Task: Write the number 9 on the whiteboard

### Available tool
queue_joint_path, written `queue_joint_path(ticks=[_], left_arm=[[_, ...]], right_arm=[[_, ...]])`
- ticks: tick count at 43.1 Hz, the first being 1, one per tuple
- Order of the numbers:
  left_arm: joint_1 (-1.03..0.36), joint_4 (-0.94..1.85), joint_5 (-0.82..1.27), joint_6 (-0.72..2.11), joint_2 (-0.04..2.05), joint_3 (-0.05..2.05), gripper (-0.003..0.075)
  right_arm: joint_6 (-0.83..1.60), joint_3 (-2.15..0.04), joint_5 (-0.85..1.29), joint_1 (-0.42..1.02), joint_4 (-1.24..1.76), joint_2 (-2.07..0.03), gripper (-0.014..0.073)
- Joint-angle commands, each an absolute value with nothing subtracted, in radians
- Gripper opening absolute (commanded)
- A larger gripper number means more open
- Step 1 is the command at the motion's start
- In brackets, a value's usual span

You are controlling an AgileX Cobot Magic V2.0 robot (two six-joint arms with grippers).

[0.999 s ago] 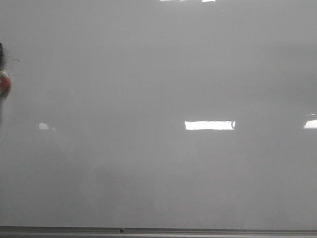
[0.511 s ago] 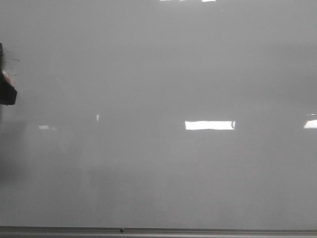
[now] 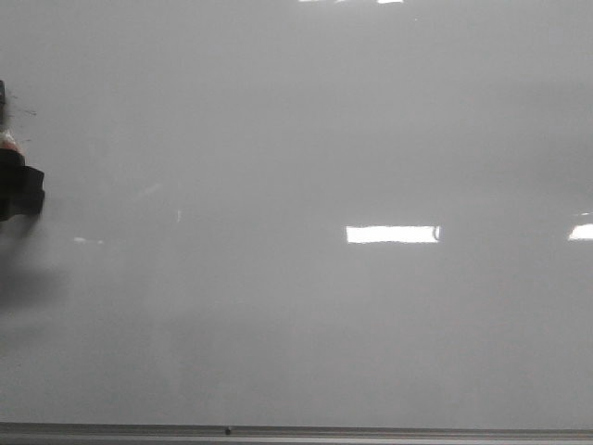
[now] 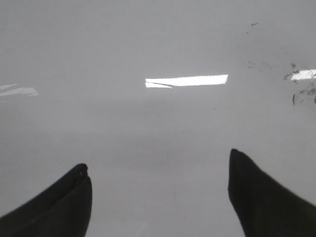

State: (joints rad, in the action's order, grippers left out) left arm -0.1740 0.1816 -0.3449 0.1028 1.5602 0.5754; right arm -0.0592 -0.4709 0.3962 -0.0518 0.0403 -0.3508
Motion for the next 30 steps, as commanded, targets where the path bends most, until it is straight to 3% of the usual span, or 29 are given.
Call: queue_joint_path(ticks=[1, 7, 11, 18, 30], left_arm=[[-0.177, 0.181, -0.427, 0.104, 1.534, 0.602, 0.0252], [-0.177, 0.181, -0.425, 0.104, 1.534, 0.602, 0.0051], [-0.177, 0.181, -0.423, 0.104, 1.534, 0.602, -0.002], [-0.177, 0.185, -0.267, 0.087, 1.481, 0.616, -0.0019], [-0.201, 0.188, 0.567, 0.125, 1.353, 0.875, -0.0019]], right_arm=[[-0.055, -0.504, 0.323, -0.054, 0.042, -0.365, 0.0591], [-0.055, -0.504, 0.323, -0.054, 0.042, -0.365, 0.0591], [-0.055, -0.504, 0.323, -0.054, 0.042, -0.365, 0.0591], [-0.055, -0.504, 0.323, -0.054, 0.042, -0.365, 0.0591], [-0.045, -0.591, 0.482, -0.05, 0.043, -0.428, 0.0591]])
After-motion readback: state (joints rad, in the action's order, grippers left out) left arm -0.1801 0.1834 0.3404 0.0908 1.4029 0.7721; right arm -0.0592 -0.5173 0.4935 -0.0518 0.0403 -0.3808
